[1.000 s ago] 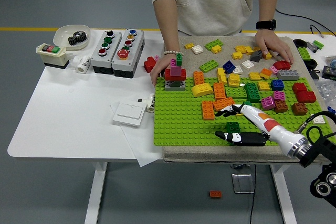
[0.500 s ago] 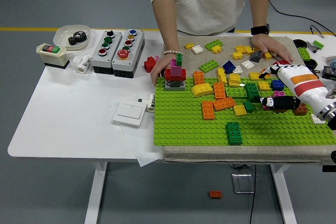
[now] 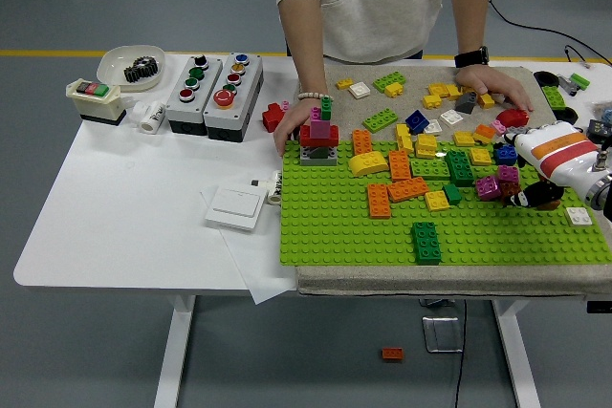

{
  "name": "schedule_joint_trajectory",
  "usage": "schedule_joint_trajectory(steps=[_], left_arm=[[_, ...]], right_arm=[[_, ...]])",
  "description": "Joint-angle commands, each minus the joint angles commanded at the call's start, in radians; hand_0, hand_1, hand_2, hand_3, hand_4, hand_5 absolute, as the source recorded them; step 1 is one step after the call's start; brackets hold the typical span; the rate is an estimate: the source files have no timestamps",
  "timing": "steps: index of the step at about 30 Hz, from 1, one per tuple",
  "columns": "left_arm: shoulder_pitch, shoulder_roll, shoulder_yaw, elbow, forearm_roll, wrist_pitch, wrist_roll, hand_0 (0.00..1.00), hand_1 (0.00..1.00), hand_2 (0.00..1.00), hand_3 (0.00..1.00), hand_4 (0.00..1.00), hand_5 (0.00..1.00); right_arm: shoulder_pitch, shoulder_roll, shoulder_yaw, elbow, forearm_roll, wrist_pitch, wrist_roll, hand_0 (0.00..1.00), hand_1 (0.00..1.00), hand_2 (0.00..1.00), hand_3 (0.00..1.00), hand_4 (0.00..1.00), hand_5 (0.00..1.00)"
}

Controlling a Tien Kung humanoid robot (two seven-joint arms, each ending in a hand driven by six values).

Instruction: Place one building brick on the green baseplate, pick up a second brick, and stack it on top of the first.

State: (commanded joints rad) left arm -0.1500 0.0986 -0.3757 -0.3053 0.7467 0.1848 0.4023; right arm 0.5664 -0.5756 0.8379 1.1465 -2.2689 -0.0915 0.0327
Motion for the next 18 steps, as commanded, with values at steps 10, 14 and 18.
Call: schedule_joint_trajectory(steps=[10,14,18], left_arm=[[-0.004,0.001,0.01,0.0,-0.017,0.001,-0.005,0.81,0.814,0.813,0.628,0.725,0.682],[-0.006,0.0,0.016,0.0,-0.025,0.004,-0.006,0.812,0.814,0.813,0.627,0.722,0.68],[-0.007,0.0,0.021,-0.001,-0.032,0.007,-0.007,0.812,0.814,0.813,0.627,0.721,0.679]], right_arm=[[0.045,0.031,-0.065,-0.021,0.0,-0.003,0.008,0.244,0.213,0.262,0.757,0.94,0.368],[0.054,0.044,-0.084,-0.027,0.0,0.001,0.0,0.241,0.208,0.254,0.73,0.919,0.363],[0.057,0.057,-0.091,-0.039,0.0,-0.001,-0.011,0.236,0.199,0.247,0.652,0.871,0.358]])
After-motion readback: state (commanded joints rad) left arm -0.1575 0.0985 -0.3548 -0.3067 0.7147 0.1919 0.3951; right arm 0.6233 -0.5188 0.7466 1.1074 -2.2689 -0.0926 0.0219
